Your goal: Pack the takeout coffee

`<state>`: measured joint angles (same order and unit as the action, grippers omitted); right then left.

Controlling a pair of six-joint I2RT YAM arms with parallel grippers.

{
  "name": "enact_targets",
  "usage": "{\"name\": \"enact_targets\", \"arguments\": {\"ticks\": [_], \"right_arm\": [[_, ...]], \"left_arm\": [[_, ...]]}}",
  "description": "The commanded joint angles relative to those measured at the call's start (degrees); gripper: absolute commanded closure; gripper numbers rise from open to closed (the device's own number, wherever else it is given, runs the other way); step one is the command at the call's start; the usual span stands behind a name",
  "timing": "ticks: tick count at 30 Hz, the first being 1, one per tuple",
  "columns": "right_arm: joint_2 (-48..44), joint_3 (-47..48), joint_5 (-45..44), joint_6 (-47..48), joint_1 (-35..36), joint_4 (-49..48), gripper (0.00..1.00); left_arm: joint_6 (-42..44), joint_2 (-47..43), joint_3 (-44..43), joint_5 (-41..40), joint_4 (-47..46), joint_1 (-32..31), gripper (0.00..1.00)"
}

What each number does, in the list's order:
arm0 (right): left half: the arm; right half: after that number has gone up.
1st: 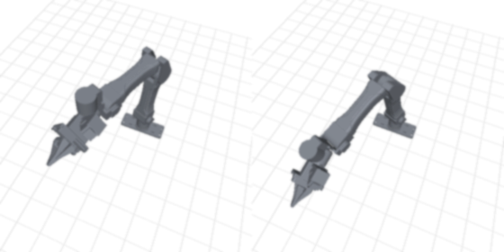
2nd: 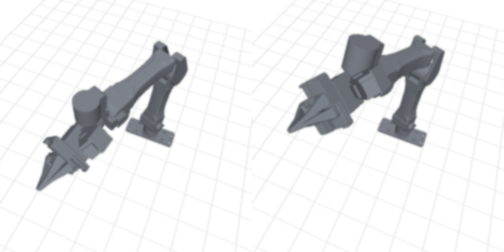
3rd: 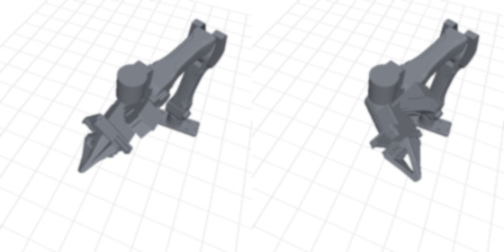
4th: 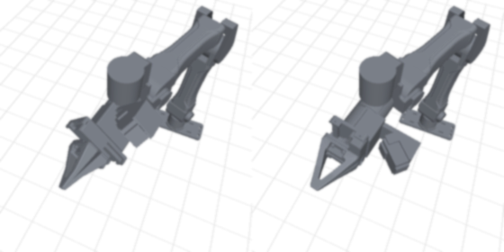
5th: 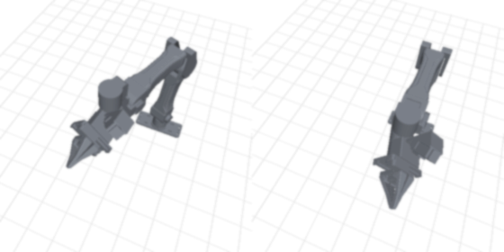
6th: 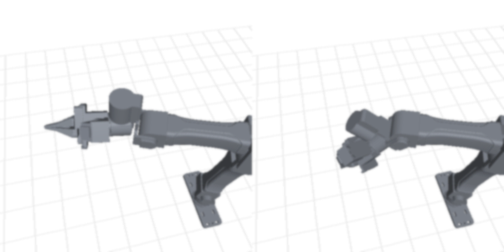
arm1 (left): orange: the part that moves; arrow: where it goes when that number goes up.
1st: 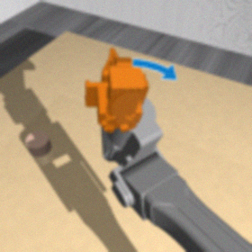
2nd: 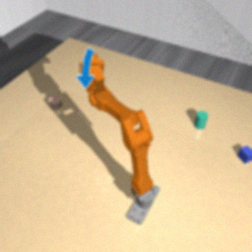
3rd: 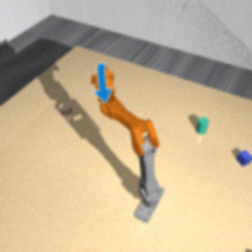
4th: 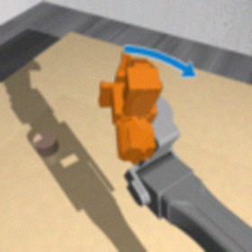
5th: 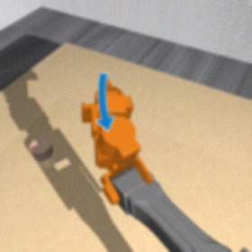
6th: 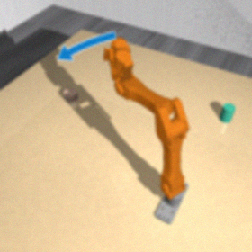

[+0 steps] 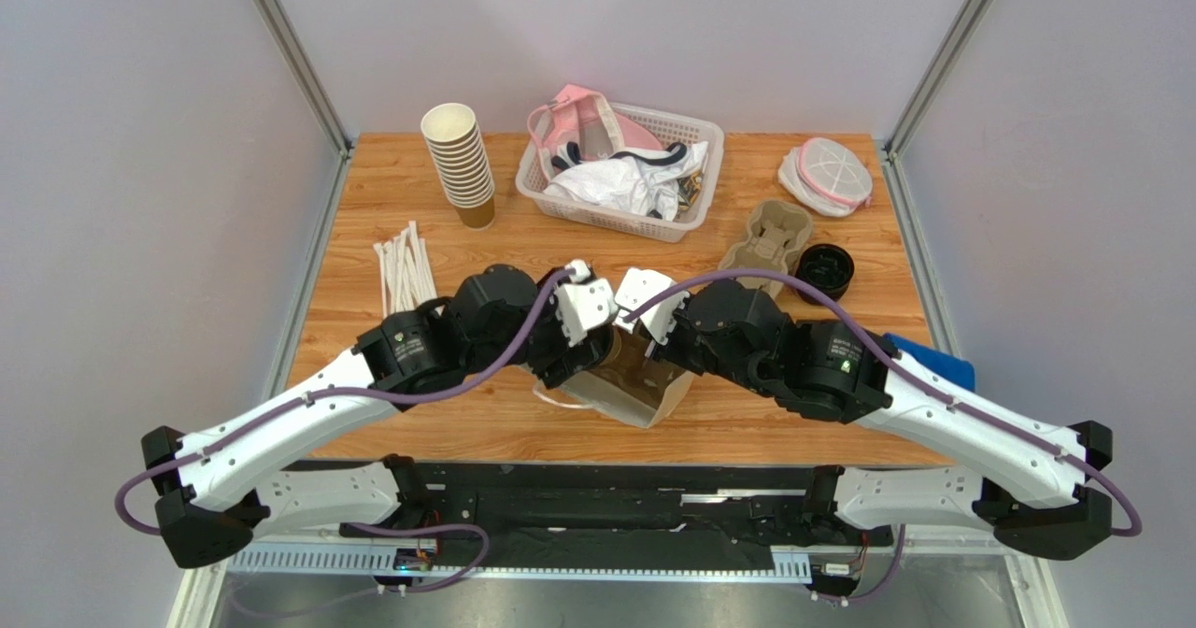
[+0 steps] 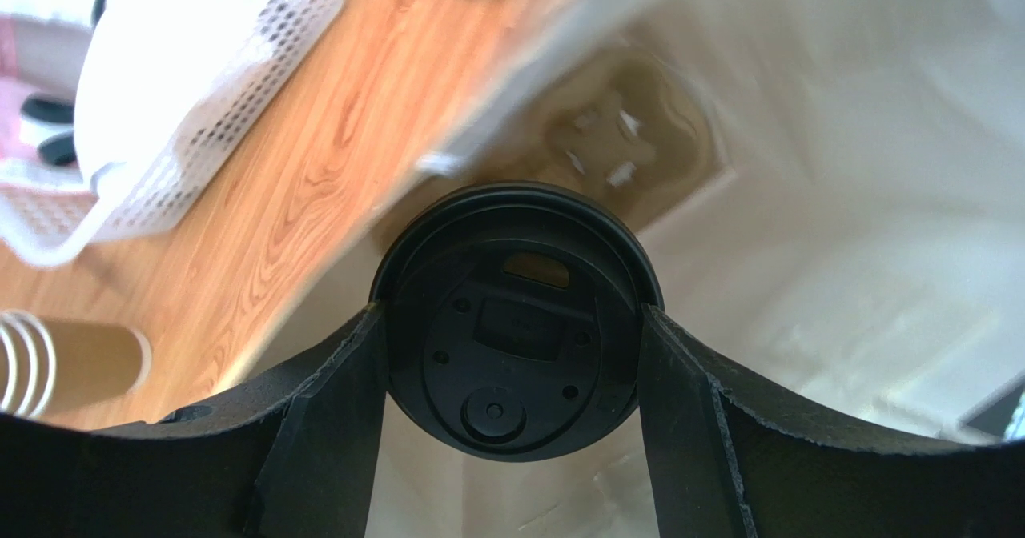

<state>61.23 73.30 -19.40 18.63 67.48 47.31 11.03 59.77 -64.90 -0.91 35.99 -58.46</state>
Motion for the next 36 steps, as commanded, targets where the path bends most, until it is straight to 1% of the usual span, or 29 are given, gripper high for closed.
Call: {"name": "enact_targets", "arguments": {"ticks": [1, 2, 3, 8, 12, 13, 16, 20, 27, 36], "right_arm": [[0.11, 3.61, 0.06, -3.6, -0.25, -2.48, 1.0], [0.12, 3.52, -0.11, -3.6, -0.25, -3.27, 1.0], [-0.06, 3.52, -0.46, -3.17, -0.42, -3.71, 1.0], [-0.32, 3.69, -1.08, -1.32, -0.33, -4.69, 1.0], [-1.55, 3.35, 5.05, -1.23, -0.16, -3.01, 1.0], [-2.08, 3.0, 5.68, -1.14, -0.07, -2.75, 1.0], [-2.78, 2.03, 8.14, -1.05, 0.1, -2.75, 1.0], [-3.84, 1.5, 11.83, -1.32, 0.1, -2.66, 1.0], [-4.98, 0.44, 12.54, 0.35, 0.19, -3.8, 1.0], [-5.25, 0.36, 13.59, 1.58, 1.07, -3.45, 1.0]], "left_arm": [[11.28, -4.56, 5.66, -1.2, -6.27, -3.94, 0.86], [12.86, -5.88, 7.58, -1.46, -7.24, -4.73, 0.86], [16.19, -6.24, 8.38, -1.81, -7.6, -5.69, 0.86], [22.1, -6.25, 11.29, -3.4, -7.86, -6.93, 0.86], [27.81, -5.89, 12.69, -6.55, -9.44, -7.55, 0.86], [30.52, -5.89, 13.05, -6.82, -10.58, -7.46, 0.86], [33.52, -5.72, 13.4, -6.83, -11.9, -7.55, 0.86], [40.19, -5.54, 14.28, -6.74, -14.19, -7.81, 0.86], [45.48, -5.8, 16.47, -4.46, -12.7, -7.81, 0.87], [43.73, -2.82, 15.16, -1.74, -7.61, -7.46, 0.91]]}}
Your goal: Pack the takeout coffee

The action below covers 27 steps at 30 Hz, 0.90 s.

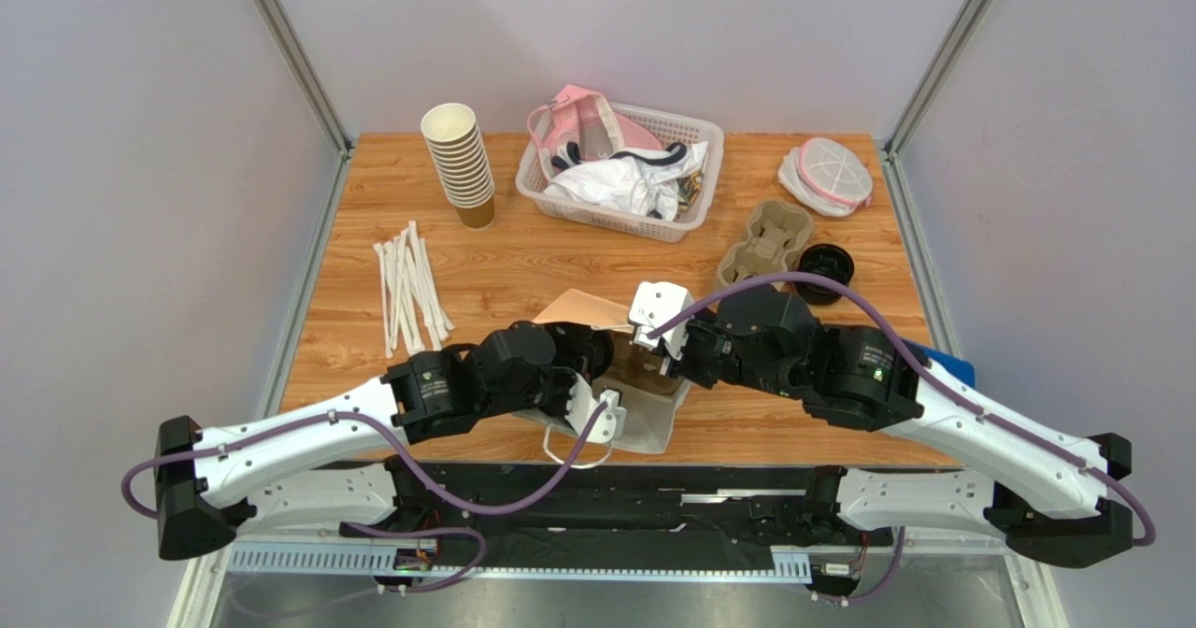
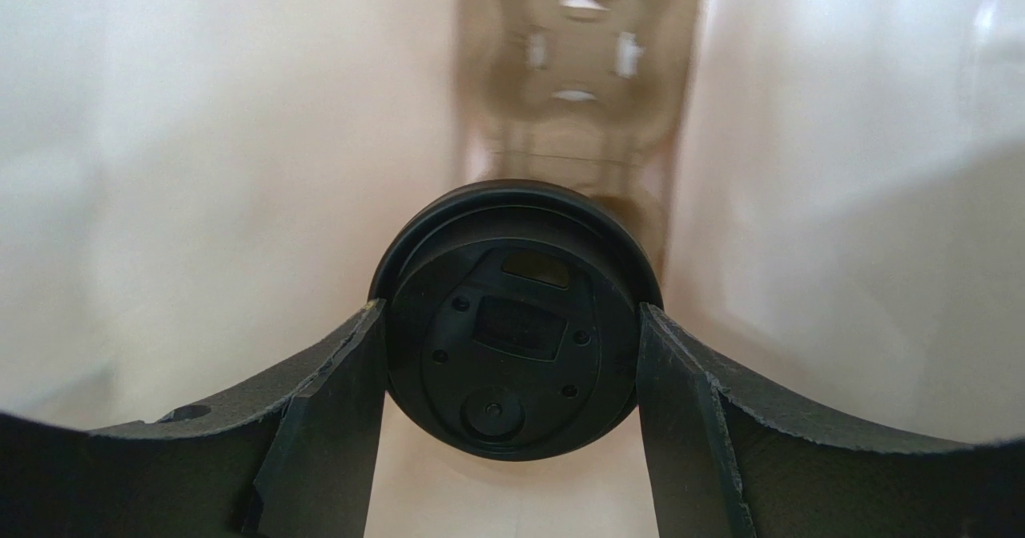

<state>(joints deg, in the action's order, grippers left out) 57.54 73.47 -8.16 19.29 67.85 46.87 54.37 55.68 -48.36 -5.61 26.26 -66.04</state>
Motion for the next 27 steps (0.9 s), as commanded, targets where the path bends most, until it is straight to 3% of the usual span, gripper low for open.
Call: {"name": "enact_targets", "arguments": {"ticks": [1, 8, 22, 27], "right_arm": [[-1.64, 0.01, 2.54, 1.01, 0.7, -3.19, 1.0], [-1.55, -1.23, 4.29, 1.01, 0.7, -4.07, 1.0], [-0.67, -1.93, 12.12, 0.49, -3.96, -4.25, 1.0], [-1.11, -2.54, 14.4, 1.45, -4.22, -4.33, 1.0]], "left_arm": [[0.21, 1.45, -1.39, 3.32, 2.21, 0.56, 0.91], [-0.23, 4.96, -2.97, 6.75, 4.85, 4.16, 0.91], [5.66, 7.42, -5.61, 9.03, 2.13, 4.78, 0.92], [7.42, 9.96, -3.67, 6.4, -0.07, 4.78, 0.92]]}}
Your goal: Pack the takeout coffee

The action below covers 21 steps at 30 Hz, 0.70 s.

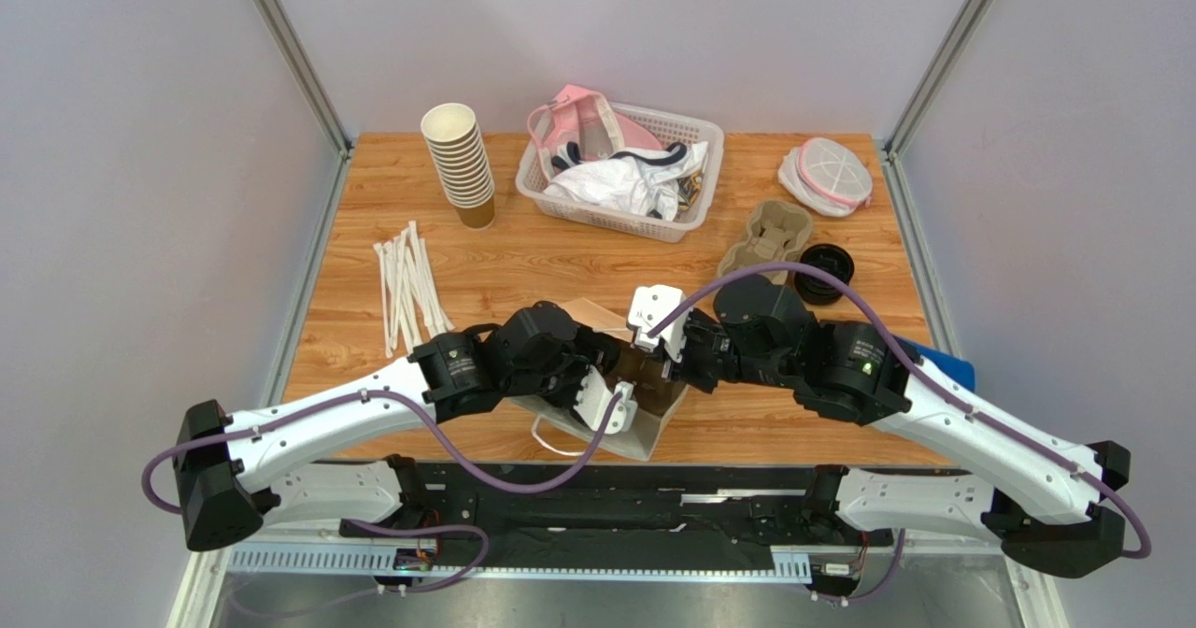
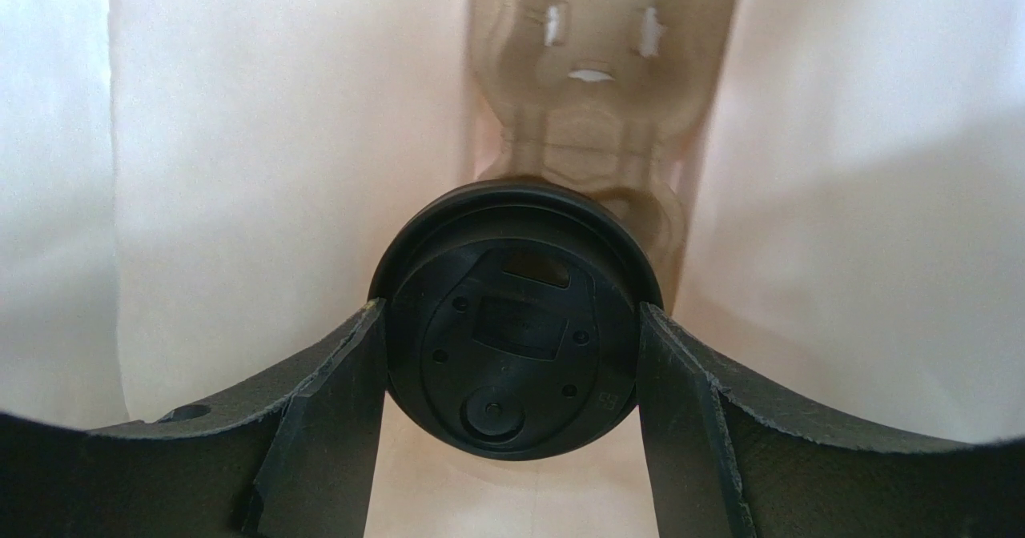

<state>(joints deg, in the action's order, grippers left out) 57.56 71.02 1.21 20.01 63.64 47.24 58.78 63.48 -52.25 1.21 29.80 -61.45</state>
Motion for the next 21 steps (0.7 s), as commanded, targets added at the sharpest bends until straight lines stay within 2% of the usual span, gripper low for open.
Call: {"name": "enact_targets", "arguments": {"ticks": [1, 3, 7, 14, 21], "right_arm": [[-1.48, -0.36, 5.38, 0.91, 0.0, -4.7, 1.0], [-1.57, -0.8, 6.43, 1.08, 0.08, -4.7, 1.0], [-1.75, -1.85, 7.75, 2.05, -0.44, -4.88, 1.0], [-2.89, -2.2, 10.12, 3.72, -1.94, -3.57, 1.0], [-3.95, -1.77, 12.41, 7.23, -4.57, -1.54, 1.0]], "left_arm": [[3.18, 2.87, 0.13, -1.12, -3.7, 0.19, 0.92], [3.18, 4.8, -0.31, -2.96, -4.22, 0.19, 0.92], [3.0, 5.6, -0.4, -1.57, -4.32, 0.63, 0.92], [2.04, 5.07, -1.18, 2.74, 0.86, 1.51, 0.92], [0.28, 5.07, -5.14, 3.62, 4.91, 1.69, 0.92]]}}
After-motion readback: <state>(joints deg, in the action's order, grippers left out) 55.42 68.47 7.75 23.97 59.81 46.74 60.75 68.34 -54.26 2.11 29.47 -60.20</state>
